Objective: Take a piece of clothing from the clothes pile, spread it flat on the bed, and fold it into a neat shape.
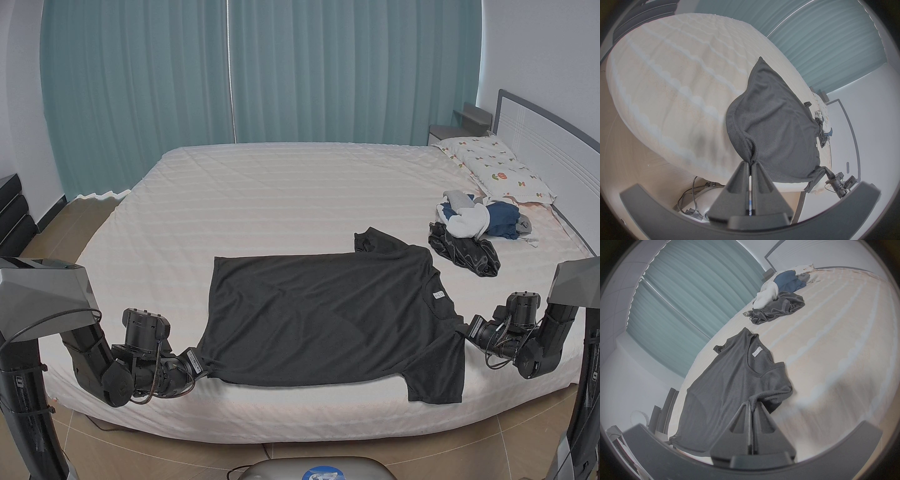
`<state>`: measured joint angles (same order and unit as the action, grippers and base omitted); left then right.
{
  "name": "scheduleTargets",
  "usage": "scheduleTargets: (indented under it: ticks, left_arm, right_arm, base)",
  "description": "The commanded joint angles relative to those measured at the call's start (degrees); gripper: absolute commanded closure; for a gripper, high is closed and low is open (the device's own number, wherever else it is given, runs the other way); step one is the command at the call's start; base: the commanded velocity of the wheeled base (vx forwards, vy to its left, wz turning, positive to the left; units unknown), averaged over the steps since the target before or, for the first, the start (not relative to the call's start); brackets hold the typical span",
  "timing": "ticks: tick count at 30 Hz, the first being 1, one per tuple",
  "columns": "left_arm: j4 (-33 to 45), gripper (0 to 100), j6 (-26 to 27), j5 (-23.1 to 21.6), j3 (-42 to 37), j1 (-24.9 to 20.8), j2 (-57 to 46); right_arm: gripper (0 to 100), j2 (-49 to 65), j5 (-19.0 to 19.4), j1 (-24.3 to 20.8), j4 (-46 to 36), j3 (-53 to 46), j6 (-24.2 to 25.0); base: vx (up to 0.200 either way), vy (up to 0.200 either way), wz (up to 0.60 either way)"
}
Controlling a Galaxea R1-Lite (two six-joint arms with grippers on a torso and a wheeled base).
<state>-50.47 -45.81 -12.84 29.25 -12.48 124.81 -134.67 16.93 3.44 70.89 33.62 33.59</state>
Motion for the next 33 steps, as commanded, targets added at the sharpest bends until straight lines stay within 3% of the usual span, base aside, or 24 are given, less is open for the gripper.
scheduleTargets:
  ticks: [1, 2, 13, 16, 17, 19, 24, 33]
  left_arm:
    - [0.02, 100, -0.07, 0.0, 0.11, 0.0, 0.09]
    - [-0.07, 100, 0.02, 0.0, 0.11, 0.0, 0.09]
    - [0.02, 100, 0.02, 0.0, 0.11, -0.09, 0.17]
    - [-0.07, 100, 0.02, 0.0, 0.11, -0.09, 0.17]
    - [-0.07, 100, 0.02, 0.0, 0.11, -0.09, 0.17]
    - [0.02, 100, 0.02, 0.0, 0.11, -0.09, 0.17]
    - [-0.07, 100, 0.02, 0.0, 0.11, -0.09, 0.17]
    - [0.02, 100, 0.02, 0.0, 0.2, -0.09, 0.17]
  right_arm:
    - [100, -2.26, -0.06, -0.19, -0.22, 2.24, -1.07]
    - [0, -2.97, -0.06, -0.19, 0.39, 2.06, -1.59]
    - [0, -0.68, 0.56, 4.65, 1.97, -3.04, -7.83]
    - [0, 0.81, 3.02, 5.88, 2.06, -5.58, -8.98]
    - [0, 1.87, 6.18, 6.49, 2.24, -7.87, -9.94]
    - [0, 2.39, 9.0, 6.67, 2.24, -9.8, -11.61]
    - [0, 0.72, 10.14, 5.35, 2.24, -11.12, -14.69]
    - [0, -3.67, 10.14, 2.28, 2.24, -8.48, -14.95]
  base:
    - [0.0, 0.0, 0.0]
    - [0.0, 0.0, 0.0]
    - [0.0, 0.0, 0.0]
    - [0.0, 0.0, 0.0]
    - [0.0, 0.0, 0.0]
    - [0.0, 0.0, 0.0]
    - [0.0, 0.0, 0.0]
    - [0.0, 0.0, 0.0]
